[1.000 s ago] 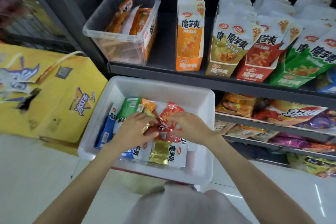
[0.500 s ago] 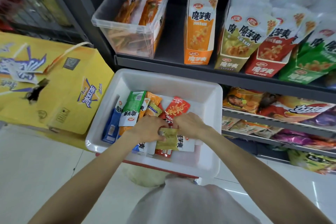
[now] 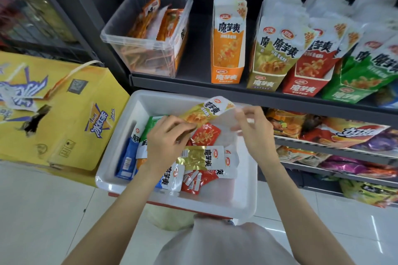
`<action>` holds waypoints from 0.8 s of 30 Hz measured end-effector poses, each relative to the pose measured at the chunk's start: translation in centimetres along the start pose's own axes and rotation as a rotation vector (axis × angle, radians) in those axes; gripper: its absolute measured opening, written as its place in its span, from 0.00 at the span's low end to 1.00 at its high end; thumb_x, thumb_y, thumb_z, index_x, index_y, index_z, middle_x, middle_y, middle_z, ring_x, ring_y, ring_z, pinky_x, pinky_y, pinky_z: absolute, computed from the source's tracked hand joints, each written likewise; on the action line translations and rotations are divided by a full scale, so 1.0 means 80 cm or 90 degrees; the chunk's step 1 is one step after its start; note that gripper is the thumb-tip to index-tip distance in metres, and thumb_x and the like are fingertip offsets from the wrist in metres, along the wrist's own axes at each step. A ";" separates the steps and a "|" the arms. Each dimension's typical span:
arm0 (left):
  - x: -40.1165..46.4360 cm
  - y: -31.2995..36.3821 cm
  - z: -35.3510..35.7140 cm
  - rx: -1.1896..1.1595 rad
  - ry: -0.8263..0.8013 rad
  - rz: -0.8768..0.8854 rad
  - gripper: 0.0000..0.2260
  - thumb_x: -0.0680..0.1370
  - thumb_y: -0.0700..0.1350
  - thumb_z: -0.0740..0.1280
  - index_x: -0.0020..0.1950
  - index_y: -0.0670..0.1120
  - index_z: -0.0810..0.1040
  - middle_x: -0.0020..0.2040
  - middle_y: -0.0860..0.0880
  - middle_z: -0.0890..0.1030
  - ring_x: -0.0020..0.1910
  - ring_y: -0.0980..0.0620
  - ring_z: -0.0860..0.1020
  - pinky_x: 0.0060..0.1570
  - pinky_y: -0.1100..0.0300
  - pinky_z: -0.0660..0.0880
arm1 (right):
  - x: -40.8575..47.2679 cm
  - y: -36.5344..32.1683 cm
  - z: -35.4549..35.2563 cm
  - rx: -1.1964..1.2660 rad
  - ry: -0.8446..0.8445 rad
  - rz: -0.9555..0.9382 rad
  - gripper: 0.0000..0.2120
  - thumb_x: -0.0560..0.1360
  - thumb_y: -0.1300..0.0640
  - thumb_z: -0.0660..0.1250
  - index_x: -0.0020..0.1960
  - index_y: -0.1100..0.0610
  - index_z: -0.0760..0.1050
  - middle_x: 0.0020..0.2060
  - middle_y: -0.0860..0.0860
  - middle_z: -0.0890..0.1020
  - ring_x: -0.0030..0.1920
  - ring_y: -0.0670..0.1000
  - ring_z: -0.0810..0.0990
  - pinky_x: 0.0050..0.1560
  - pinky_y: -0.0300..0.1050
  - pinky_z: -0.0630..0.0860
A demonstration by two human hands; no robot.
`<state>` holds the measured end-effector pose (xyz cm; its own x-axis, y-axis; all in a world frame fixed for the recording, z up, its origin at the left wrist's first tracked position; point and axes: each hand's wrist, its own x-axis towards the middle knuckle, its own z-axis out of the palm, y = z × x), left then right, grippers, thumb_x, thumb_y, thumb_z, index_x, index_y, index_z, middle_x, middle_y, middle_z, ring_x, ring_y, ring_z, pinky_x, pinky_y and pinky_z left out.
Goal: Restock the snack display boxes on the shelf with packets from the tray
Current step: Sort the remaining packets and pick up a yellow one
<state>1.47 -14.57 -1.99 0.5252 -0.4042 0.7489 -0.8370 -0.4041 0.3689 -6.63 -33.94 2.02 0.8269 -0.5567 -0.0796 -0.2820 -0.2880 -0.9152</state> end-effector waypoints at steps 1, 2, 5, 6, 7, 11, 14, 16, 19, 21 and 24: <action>0.004 0.004 -0.003 0.005 0.018 0.049 0.03 0.77 0.45 0.69 0.49 0.47 0.79 0.39 0.47 0.82 0.39 0.52 0.75 0.35 0.63 0.72 | -0.002 -0.006 -0.003 0.100 -0.048 0.092 0.12 0.78 0.45 0.63 0.55 0.52 0.71 0.47 0.48 0.81 0.40 0.50 0.84 0.40 0.42 0.80; 0.006 0.008 -0.004 0.012 0.020 0.090 0.03 0.76 0.43 0.70 0.49 0.48 0.79 0.40 0.48 0.82 0.39 0.52 0.75 0.35 0.62 0.72 | -0.003 -0.009 -0.005 0.163 -0.083 0.149 0.14 0.77 0.45 0.63 0.58 0.53 0.71 0.46 0.49 0.83 0.39 0.50 0.85 0.39 0.42 0.80; 0.007 0.016 0.001 0.013 -0.023 0.174 0.10 0.72 0.42 0.75 0.51 0.48 0.79 0.44 0.51 0.81 0.42 0.52 0.75 0.38 0.59 0.73 | 0.002 -0.014 -0.009 0.248 -0.097 0.173 0.16 0.76 0.54 0.68 0.61 0.58 0.71 0.46 0.52 0.84 0.39 0.49 0.85 0.34 0.38 0.79; 0.005 0.018 0.004 0.014 -0.048 0.176 0.13 0.70 0.42 0.76 0.52 0.49 0.79 0.47 0.52 0.80 0.44 0.52 0.75 0.41 0.57 0.73 | 0.004 -0.014 -0.010 0.270 -0.089 0.167 0.16 0.76 0.58 0.69 0.61 0.59 0.70 0.47 0.53 0.84 0.39 0.48 0.85 0.33 0.38 0.78; 0.002 0.019 0.007 0.018 -0.086 0.163 0.15 0.70 0.45 0.76 0.54 0.50 0.78 0.50 0.53 0.80 0.48 0.52 0.76 0.44 0.56 0.73 | 0.006 -0.014 -0.011 0.279 -0.078 0.152 0.16 0.75 0.61 0.69 0.61 0.59 0.70 0.48 0.54 0.83 0.40 0.48 0.85 0.33 0.38 0.78; -0.008 0.023 0.008 0.041 -0.264 0.070 0.26 0.68 0.63 0.72 0.63 0.54 0.73 0.62 0.50 0.76 0.62 0.48 0.72 0.61 0.52 0.66 | 0.010 -0.011 -0.017 0.180 -0.022 0.042 0.15 0.75 0.64 0.69 0.57 0.55 0.68 0.49 0.51 0.82 0.43 0.46 0.84 0.34 0.41 0.80; 0.005 0.031 0.007 -0.032 -0.253 -0.033 0.27 0.70 0.62 0.69 0.66 0.52 0.71 0.64 0.49 0.73 0.63 0.49 0.70 0.63 0.56 0.65 | 0.010 -0.011 -0.027 0.133 -0.002 -0.021 0.12 0.76 0.62 0.68 0.52 0.49 0.69 0.48 0.50 0.83 0.37 0.49 0.84 0.36 0.49 0.81; 0.020 0.037 0.009 -0.067 -0.220 -0.119 0.25 0.73 0.59 0.68 0.67 0.52 0.71 0.64 0.52 0.72 0.63 0.54 0.70 0.63 0.62 0.65 | 0.008 -0.015 -0.034 0.118 -0.004 -0.061 0.11 0.76 0.62 0.67 0.50 0.47 0.69 0.46 0.48 0.83 0.35 0.49 0.83 0.36 0.49 0.81; 0.052 0.045 0.017 -0.137 -0.210 -0.218 0.22 0.74 0.54 0.68 0.66 0.50 0.72 0.61 0.56 0.73 0.59 0.61 0.71 0.60 0.69 0.67 | 0.008 -0.025 -0.050 0.104 0.028 -0.135 0.10 0.77 0.63 0.67 0.50 0.48 0.74 0.43 0.41 0.82 0.38 0.43 0.84 0.36 0.40 0.81; 0.086 0.049 0.026 -0.169 -0.180 -0.204 0.19 0.75 0.50 0.69 0.64 0.48 0.74 0.58 0.54 0.76 0.57 0.60 0.74 0.58 0.65 0.71 | 0.014 -0.038 -0.073 0.095 0.117 -0.196 0.10 0.77 0.62 0.67 0.51 0.47 0.75 0.43 0.39 0.82 0.41 0.43 0.84 0.41 0.42 0.82; 0.148 0.057 0.051 -0.193 -0.129 -0.150 0.17 0.75 0.49 0.67 0.63 0.46 0.76 0.57 0.50 0.78 0.56 0.55 0.76 0.56 0.58 0.74 | 0.035 -0.056 -0.118 0.116 0.266 -0.266 0.06 0.77 0.60 0.67 0.54 0.55 0.75 0.44 0.41 0.81 0.42 0.43 0.84 0.44 0.46 0.82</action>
<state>4.51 -24.50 6.29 0.7010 -0.4954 0.5129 -0.6826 -0.2578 0.6839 -7.65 -41.56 9.60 0.5789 -0.6939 0.4282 0.1438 -0.4301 -0.8913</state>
